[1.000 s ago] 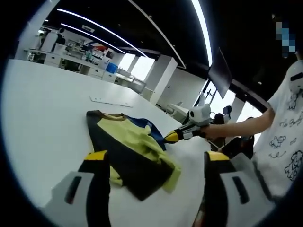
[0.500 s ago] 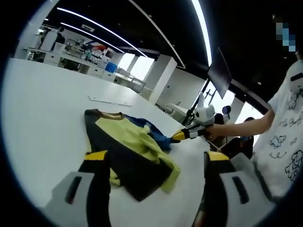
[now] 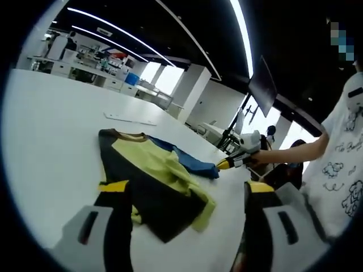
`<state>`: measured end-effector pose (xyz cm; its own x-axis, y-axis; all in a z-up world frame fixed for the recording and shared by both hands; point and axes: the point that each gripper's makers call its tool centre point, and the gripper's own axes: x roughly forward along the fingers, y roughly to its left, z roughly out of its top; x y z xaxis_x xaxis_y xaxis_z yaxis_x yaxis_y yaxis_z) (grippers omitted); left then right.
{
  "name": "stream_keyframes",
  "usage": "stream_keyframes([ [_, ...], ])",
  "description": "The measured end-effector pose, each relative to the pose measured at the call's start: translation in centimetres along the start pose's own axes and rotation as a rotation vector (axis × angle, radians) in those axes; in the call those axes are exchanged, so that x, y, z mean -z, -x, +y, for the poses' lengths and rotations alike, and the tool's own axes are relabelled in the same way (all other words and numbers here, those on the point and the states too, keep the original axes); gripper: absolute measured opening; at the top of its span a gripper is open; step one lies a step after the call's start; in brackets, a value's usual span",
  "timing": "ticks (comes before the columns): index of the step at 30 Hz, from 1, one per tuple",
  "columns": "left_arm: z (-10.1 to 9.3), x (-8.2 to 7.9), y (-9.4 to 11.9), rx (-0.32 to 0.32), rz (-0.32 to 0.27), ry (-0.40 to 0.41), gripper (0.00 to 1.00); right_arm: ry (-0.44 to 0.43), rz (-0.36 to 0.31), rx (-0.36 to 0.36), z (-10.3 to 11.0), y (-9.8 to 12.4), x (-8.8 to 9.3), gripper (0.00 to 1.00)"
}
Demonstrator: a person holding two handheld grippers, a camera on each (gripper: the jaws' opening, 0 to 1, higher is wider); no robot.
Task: Fold the garment on the visible template until the final outline fits inside the template.
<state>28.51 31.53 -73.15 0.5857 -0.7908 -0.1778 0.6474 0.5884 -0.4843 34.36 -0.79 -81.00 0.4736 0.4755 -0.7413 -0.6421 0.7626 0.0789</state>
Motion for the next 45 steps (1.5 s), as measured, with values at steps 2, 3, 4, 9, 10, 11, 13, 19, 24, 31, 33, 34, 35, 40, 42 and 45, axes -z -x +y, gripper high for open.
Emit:
stream_keyframes([
  [2, 0.0, 0.1, -0.1, -0.001, 0.003, 0.002, 0.78, -0.006, 0.008, 0.013, -1.1, 0.5, 0.5, 0.00],
  [3, 0.1, 0.2, -0.1, -0.001, 0.005, 0.003, 0.78, -0.005, 0.015, 0.022, -1.6, 0.7, 0.7, 0.00],
  [4, 0.1, 0.2, -0.1, -0.002, 0.005, 0.004, 0.78, -0.007, 0.016, 0.027, -1.7, 0.8, 0.8, 0.00],
  [9, 0.1, 0.3, -0.2, -0.005, 0.006, 0.008, 0.78, -0.011, 0.038, 0.053, -3.1, 1.8, 1.8, 0.00],
  [10, 0.1, 0.3, -0.2, -0.005, 0.007, 0.009, 0.78, -0.008, 0.044, 0.057, -3.3, 1.9, 2.0, 0.00],
  [11, 0.1, 0.3, -0.2, -0.005, 0.008, 0.009, 0.78, -0.010, 0.047, 0.058, -3.4, 1.9, 2.1, 0.00],
  [13, 0.1, 0.3, -0.3, -0.004, 0.008, 0.010, 0.78, -0.025, 0.044, 0.058, -3.7, 2.0, 2.3, 0.00],
  [19, 0.1, 0.4, -0.4, 0.001, 0.013, 0.009, 0.78, -0.033, 0.037, 0.047, -2.7, 1.4, 2.3, 0.00],
  [24, 0.1, 0.4, -0.3, 0.002, 0.013, 0.009, 0.78, -0.045, 0.034, 0.044, -2.5, 1.0, 2.4, 0.00],
  [31, 0.2, 0.5, -0.1, -0.001, 0.013, 0.014, 0.78, -0.083, -0.005, 0.059, -2.3, 1.6, 2.2, 0.15],
  [33, 0.1, 0.6, -0.1, 0.001, 0.011, 0.014, 0.78, -0.084, -0.026, 0.062, -2.2, 1.9, 2.3, 0.17],
  [34, 0.1, 0.6, -0.1, 0.002, 0.011, 0.015, 0.78, -0.105, -0.023, 0.067, -2.2, 2.1, 2.5, 0.18],
  [35, 0.0, 0.6, -0.2, 0.002, 0.011, 0.015, 0.78, -0.107, -0.016, 0.071, -2.2, 2.2, 2.7, 0.17],
  [40, -0.1, 0.8, -0.3, 0.006, 0.011, 0.016, 0.78, -0.127, -0.024, 0.091, -2.2, 3.0, 3.5, 0.15],
  [42, -0.1, 0.8, -0.3, 0.007, 0.012, 0.017, 0.78, -0.144, -0.014, 0.095, -2.6, 2.9, 3.8, 0.13],
  [45, 0.0, 0.7, -0.3, 0.006, 0.010, 0.017, 0.78, -0.177, -0.021, 0.095, -2.2, 2.8, 3.9, 0.12],
])
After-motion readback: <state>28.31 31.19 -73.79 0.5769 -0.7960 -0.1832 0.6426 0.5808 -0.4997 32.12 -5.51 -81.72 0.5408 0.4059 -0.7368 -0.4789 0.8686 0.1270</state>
